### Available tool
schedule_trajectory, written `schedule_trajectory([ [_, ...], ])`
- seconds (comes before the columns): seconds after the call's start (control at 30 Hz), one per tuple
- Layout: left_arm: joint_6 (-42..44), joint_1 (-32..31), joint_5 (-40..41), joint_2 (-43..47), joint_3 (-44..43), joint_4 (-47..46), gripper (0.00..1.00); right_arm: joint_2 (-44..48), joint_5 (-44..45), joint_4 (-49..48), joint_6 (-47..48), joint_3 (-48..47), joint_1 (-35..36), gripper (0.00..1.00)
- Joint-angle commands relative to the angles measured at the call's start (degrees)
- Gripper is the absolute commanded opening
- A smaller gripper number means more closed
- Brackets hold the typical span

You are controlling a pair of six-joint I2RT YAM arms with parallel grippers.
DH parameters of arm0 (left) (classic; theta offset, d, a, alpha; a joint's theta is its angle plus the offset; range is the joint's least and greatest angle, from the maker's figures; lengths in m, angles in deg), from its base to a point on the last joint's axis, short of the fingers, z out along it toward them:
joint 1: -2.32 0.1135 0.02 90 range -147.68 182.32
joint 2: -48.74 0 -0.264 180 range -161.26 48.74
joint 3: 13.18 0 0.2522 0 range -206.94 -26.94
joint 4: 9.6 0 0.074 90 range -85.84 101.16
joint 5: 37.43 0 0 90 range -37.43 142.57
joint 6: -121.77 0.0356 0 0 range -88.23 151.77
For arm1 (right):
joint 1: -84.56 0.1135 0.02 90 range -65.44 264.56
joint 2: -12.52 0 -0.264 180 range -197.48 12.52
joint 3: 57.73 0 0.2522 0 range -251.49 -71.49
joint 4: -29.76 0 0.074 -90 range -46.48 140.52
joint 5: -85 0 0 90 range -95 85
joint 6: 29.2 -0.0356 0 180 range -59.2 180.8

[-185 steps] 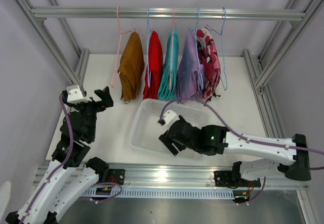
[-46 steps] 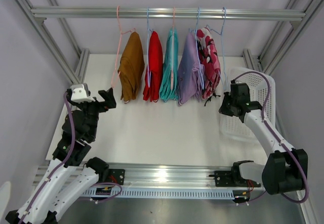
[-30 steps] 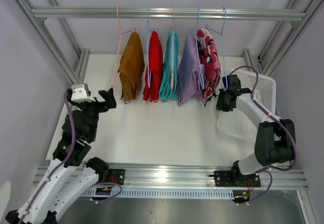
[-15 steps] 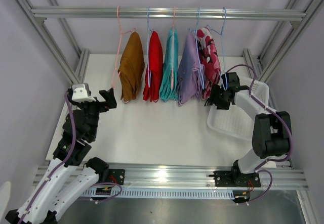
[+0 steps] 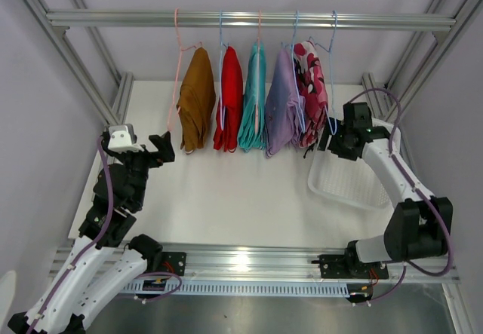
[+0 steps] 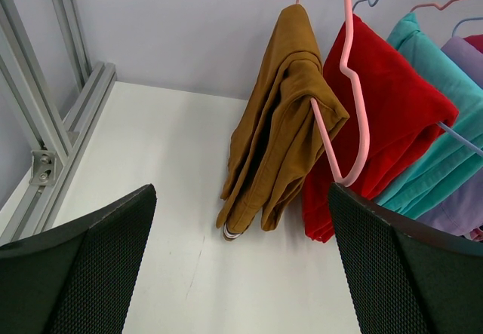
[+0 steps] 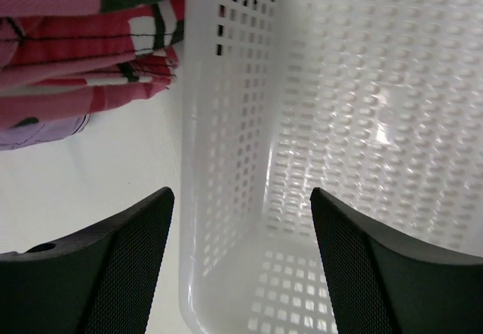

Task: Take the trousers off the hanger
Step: Place the bin at the corner of the board.

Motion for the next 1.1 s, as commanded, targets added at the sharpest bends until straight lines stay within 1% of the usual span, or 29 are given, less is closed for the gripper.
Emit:
schedule_trajectory([
  [0.0, 0.96, -0.58, -1.24, -0.04, -1.49, -0.7, 0.99, 5.35, 4.77, 4.23, -2.27, -0.69, -1.24, 0.78],
  [0.13, 0.87, -0.49, -1.59, 0.05, -1.49, -0.44, 0.99, 11.24, 7.67, 6.95, -4.37, -0.07, -1.42, 0.77],
  [0.17, 0.87, -0.58, -1.59, 0.14, -1.67, -0.52, 1.0, 13.95, 8.98, 8.44, -4.73, 0.02, -1.33, 0.77],
  [0.27, 0.87, -0.49, -1.68, 0.14, -1.67, -0.52, 1.0, 17.83, 10.57, 10.38, -6.48, 1.86, -1.33, 0.75],
  [0.37, 0.78, -0.49, -1.94, 0.31, -1.67, -0.44, 0.99, 22.93, 10.66, 12.84, -8.94, 5.2, -1.33, 0.65],
  [0.4, 0.7, -0.49, -2.03, 0.32, -1.93, -0.35, 0.99, 24.42, 10.58, 13.45, -9.56, 6.16, -1.07, 0.58],
  [0.53, 0.43, -0.49, -2.38, 0.4, -2.02, -0.09, 0.99, 33.28, 10.49, 14.95, -12.72, 9.86, -0.37, 0.39],
  [0.6, 0.34, -0.49, -2.64, 0.4, -2.02, -0.09, 0.99, 34.88, 10.58, 17.23, -14.22, 10.39, 0.07, 0.29],
  [0.63, 0.34, -0.49, -2.65, 0.49, -2.02, 0.0, 0.99, 35.94, 10.84, 18.02, -14.83, 10.39, 0.34, 0.28],
  [0.7, 0.25, -0.49, -2.65, 0.49, -2.11, 0.0, 0.99, 36.82, 10.66, 20.22, -16.85, 10.83, 1.48, 0.25],
  [0.77, 0.17, -0.49, -2.73, 0.58, -2.28, 0.18, 0.99, 37.79, 12.76, 22.32, -18.87, 11.09, 3.05, 0.25],
  [0.87, 0.08, -0.49, -2.91, 0.75, -2.19, 0.18, 1.0, 39.46, 16.72, 24.26, -22.65, 12.32, 3.68, 0.27],
  [0.97, -0.01, -0.49, -3.0, 0.84, -2.28, 0.27, 0.99, 43.14, 20.23, 26.1, -26.96, 13.2, 3.68, 0.29],
  [1.03, -0.1, -0.49, -3.17, 0.93, -2.28, 0.27, 0.99, 44.55, 21.47, 27.52, -30.2, 13.9, 3.59, 0.3],
  [1.07, -0.1, -0.49, -3.26, 0.84, -2.28, 0.27, 1.0, 45.17, 20.52, 27.87, -30.74, 14.52, 3.68, 0.31],
])
